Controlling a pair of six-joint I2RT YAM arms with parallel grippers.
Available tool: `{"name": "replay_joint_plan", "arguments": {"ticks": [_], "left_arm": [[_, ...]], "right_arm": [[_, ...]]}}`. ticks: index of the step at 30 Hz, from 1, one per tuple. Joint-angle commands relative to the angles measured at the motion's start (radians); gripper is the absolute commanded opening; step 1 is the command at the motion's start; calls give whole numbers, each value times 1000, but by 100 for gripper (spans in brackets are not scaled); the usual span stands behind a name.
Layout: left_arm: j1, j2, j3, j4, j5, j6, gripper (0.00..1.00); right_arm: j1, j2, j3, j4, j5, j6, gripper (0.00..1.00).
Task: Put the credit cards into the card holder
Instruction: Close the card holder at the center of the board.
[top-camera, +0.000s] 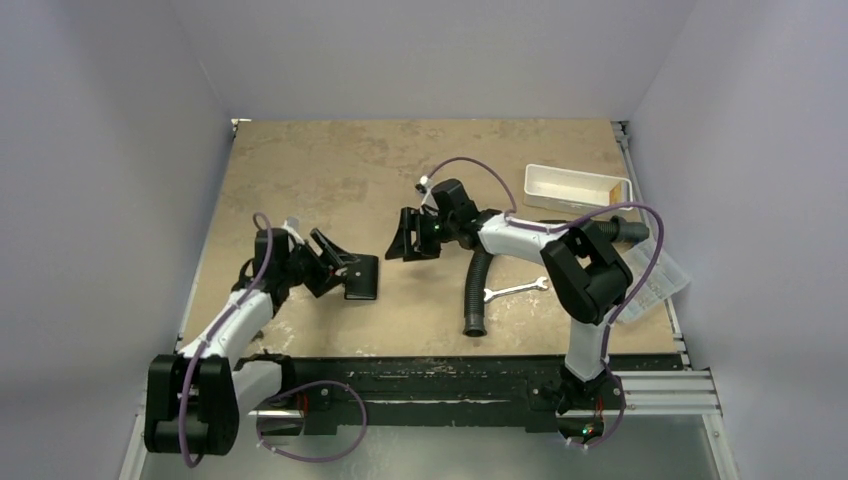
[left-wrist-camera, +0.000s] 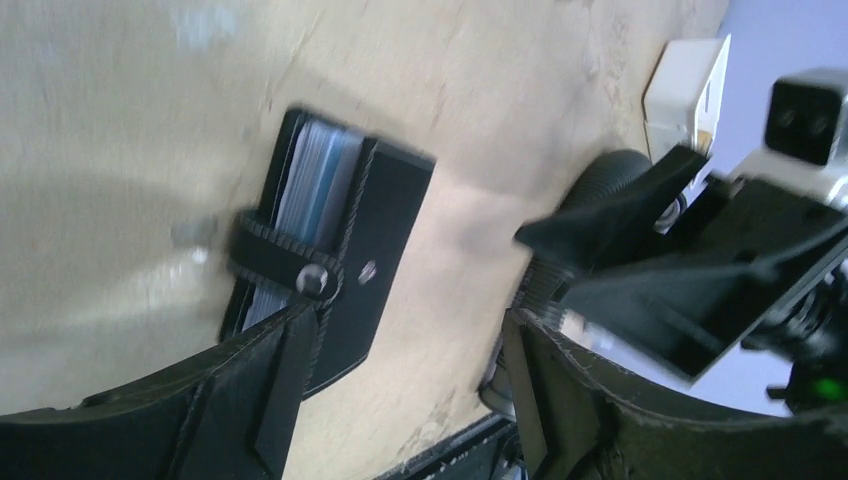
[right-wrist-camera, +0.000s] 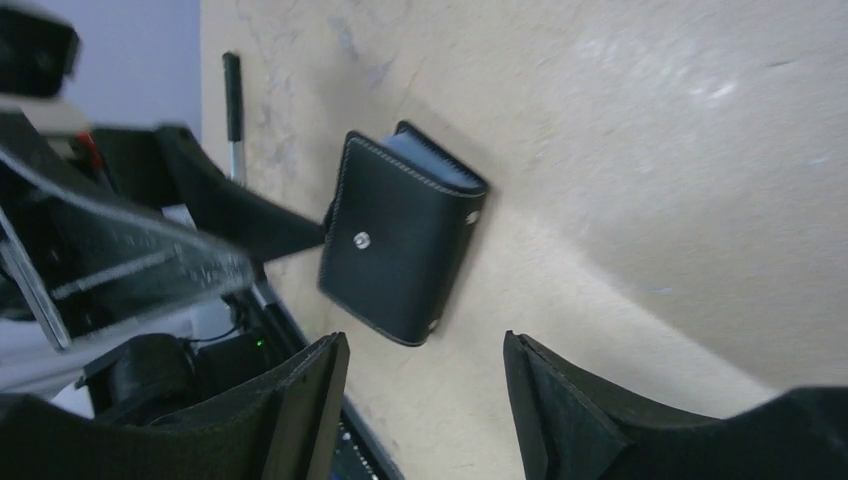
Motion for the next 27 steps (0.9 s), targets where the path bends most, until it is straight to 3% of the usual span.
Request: {"name": "replay_joint_plan", "arguments": {"ticks": [1, 3, 7, 10, 12, 13, 15, 17, 24, 27], "left_arm": [[77, 142, 229, -152, -5, 198, 67], [132, 237, 307, -172, 40, 245, 58], [137, 329, 390, -142, 105, 283, 48], [134, 361, 404, -89, 146, 282, 40], [115, 391, 385, -11, 215, 269, 32], [100, 409, 387, 6, 228, 277, 29], [63, 446, 395, 24, 238, 307, 26], [45, 481, 403, 23, 239, 331, 22], [45, 592, 434, -42, 197, 428, 7], [44, 599, 435, -54, 186, 437, 6]], "right_arm": [[53, -13, -24, 104, -72, 109, 63], [76, 0, -32, 201, -76, 185, 55], [115, 55, -5, 303, -65, 294, 46], [120, 97, -28, 445, -75, 410, 30], [128, 109, -28, 467, -51, 440, 31], [133, 111, -22, 465, -34, 441, 36], [144, 125, 0, 453, -21, 442, 43], [150, 141, 20, 432, -1, 440, 44], [162, 204, 90, 387, 16, 436, 30], [171, 232, 137, 351, 20, 417, 25]]}}
